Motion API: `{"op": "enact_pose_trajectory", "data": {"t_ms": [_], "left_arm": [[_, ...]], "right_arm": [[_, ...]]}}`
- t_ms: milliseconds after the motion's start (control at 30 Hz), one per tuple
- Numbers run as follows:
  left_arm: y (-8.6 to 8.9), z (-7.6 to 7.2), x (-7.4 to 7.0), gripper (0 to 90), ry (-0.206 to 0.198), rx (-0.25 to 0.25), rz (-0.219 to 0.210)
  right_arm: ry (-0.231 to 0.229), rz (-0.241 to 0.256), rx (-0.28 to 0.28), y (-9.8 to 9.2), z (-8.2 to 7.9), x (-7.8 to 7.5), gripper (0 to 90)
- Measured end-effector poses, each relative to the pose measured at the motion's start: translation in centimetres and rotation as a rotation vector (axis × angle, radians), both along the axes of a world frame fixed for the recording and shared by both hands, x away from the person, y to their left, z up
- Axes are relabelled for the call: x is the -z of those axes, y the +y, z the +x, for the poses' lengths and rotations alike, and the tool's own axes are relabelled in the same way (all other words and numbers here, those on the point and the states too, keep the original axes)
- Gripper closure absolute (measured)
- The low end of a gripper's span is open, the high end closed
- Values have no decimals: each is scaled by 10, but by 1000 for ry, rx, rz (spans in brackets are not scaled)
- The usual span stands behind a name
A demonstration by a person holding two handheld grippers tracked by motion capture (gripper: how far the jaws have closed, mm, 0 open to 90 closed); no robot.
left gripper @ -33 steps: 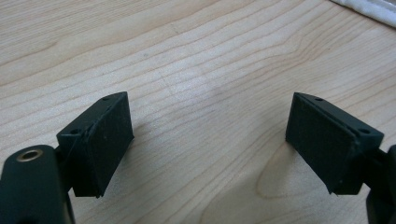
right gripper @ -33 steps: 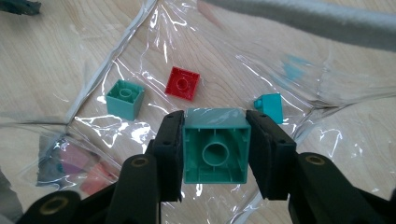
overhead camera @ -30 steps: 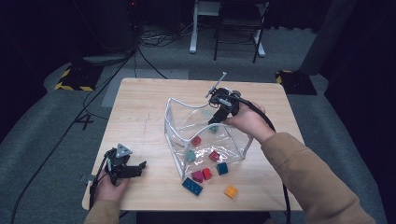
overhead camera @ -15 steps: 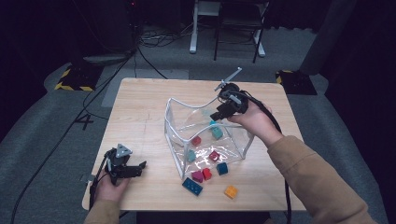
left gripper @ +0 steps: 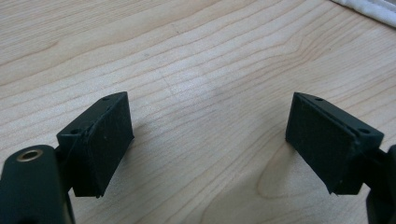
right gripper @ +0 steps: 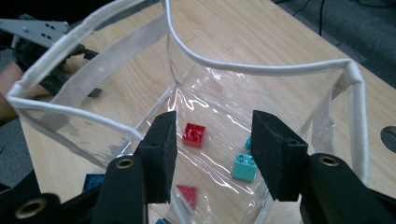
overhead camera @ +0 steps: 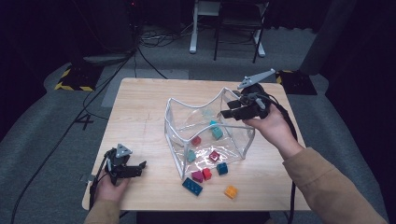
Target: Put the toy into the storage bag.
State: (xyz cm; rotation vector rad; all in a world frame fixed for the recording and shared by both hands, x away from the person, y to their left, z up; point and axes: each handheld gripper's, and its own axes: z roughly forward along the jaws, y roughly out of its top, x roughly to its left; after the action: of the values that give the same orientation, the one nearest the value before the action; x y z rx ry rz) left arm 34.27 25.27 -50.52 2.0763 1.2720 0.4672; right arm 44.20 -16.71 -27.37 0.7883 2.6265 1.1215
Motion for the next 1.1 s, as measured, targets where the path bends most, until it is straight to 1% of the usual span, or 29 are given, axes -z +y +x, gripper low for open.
{"op": "enact_pose_trajectory", "data": {"t_ms": [67,133,233,467,600,833,933,1100], "left_arm": [[0,0,0,153,2,-1,-1],[0,0,0,152,2,-1,0],[0,0,0,152,2,-1,0],[0,0,0,152,2,-1,0],[0,0,0,152,4,-1,-2],[0,0,0,152,2,-2,-3],[0,0,0,152,3,-1,-2],[0,0,0,151,1,-3,-2]], "right_arm": [[-16,17,1,-5,-5,-2,512],[-30,45,5,-11,-11,-5,510],[-40,73,10,-19,-20,-7,509],[-92,116,4,-37,-52,-15,510],[-108,126,-6,-45,-67,-16,510],[-106,150,-16,-55,-90,-8,514],[-115,153,-7,-58,-99,-1,514],[-105,158,5,-59,-110,14,511]]}}
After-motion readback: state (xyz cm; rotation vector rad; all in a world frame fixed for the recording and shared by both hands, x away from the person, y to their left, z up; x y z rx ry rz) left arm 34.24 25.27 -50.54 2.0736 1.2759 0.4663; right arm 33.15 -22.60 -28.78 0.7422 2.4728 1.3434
